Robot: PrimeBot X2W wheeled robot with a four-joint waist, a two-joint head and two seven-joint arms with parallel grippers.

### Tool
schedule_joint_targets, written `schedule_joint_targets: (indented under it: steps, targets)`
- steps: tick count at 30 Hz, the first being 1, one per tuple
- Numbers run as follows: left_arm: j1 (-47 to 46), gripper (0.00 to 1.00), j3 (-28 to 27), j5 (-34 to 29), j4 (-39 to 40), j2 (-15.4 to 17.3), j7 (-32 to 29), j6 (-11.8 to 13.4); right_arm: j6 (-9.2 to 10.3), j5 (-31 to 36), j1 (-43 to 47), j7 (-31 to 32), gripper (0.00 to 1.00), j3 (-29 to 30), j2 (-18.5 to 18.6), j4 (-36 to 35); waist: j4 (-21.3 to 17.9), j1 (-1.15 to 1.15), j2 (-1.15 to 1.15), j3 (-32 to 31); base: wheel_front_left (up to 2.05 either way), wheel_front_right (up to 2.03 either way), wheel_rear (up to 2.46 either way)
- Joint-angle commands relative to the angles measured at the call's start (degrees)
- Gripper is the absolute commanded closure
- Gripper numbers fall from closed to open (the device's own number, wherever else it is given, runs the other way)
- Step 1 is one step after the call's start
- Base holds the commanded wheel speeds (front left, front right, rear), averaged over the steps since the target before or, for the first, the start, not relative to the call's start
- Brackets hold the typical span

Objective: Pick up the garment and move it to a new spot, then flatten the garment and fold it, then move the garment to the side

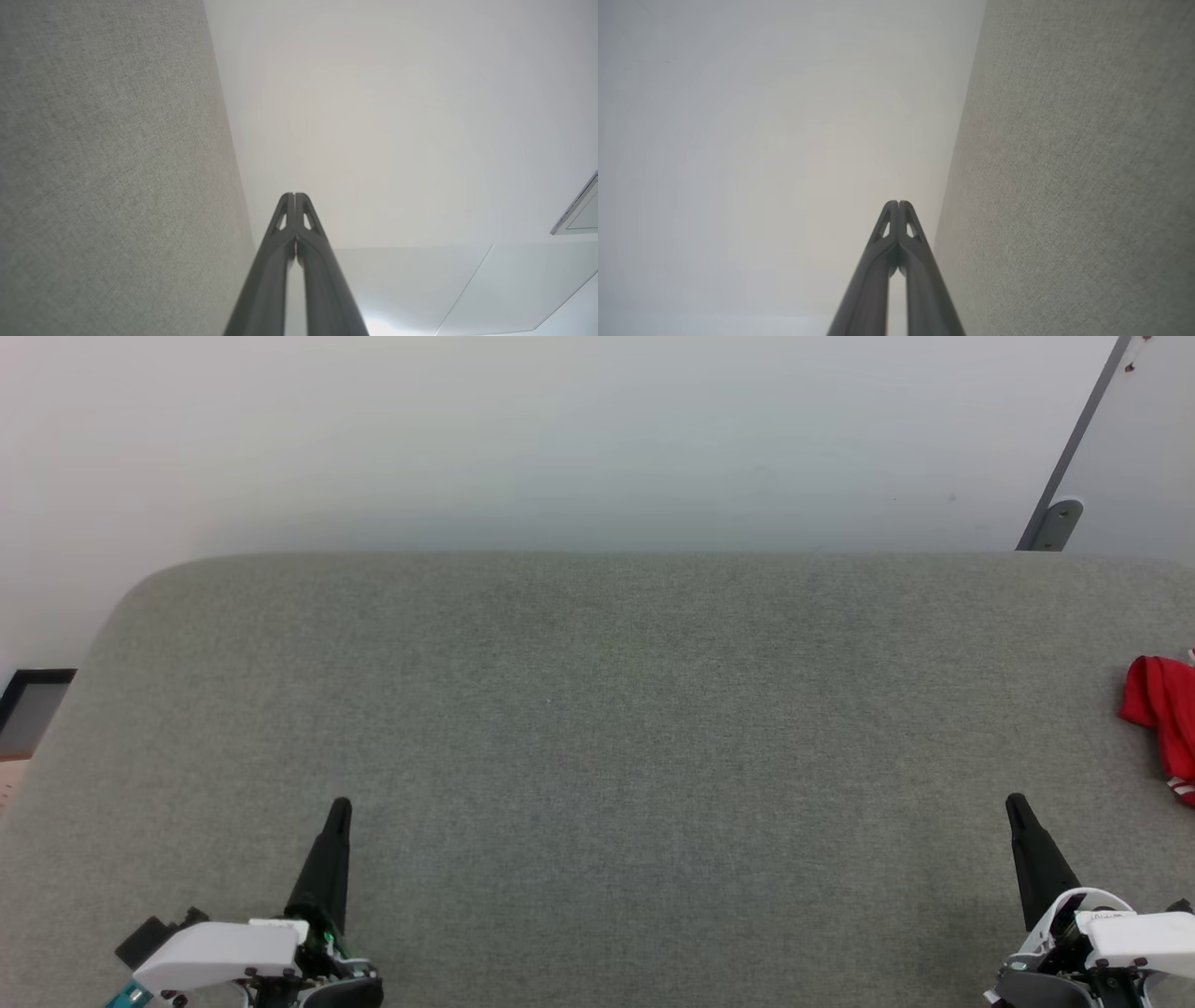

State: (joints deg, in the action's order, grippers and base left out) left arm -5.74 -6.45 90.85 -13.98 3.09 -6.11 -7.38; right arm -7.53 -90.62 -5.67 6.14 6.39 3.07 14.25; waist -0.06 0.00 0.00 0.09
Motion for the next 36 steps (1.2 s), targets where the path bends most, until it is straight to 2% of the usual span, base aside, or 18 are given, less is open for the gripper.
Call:
schedule_joint_targets:
  steps: [1, 36]
  targets:
    - [-0.6, 1.00, -0.2, 1.2, -0.1, -0.2, -0.4, -0.2, 0.08, -1.2, -0.9, 0.4, 1.00, 0.2, -0.3, -0.4, 0.0, 0.00, 0.00, 0.0, 0.00, 0.00, 0.00]
    - [-0.8, 1.00, -0.2, 1.6, -0.1, -0.3, -0.6, -0.2, 0.08, -1.9, -0.6, 0.6, 1.00, 0.2, -0.3, -0.3, 0.1, 0.00, 0.00, 0.1, 0.00, 0.00, 0.00]
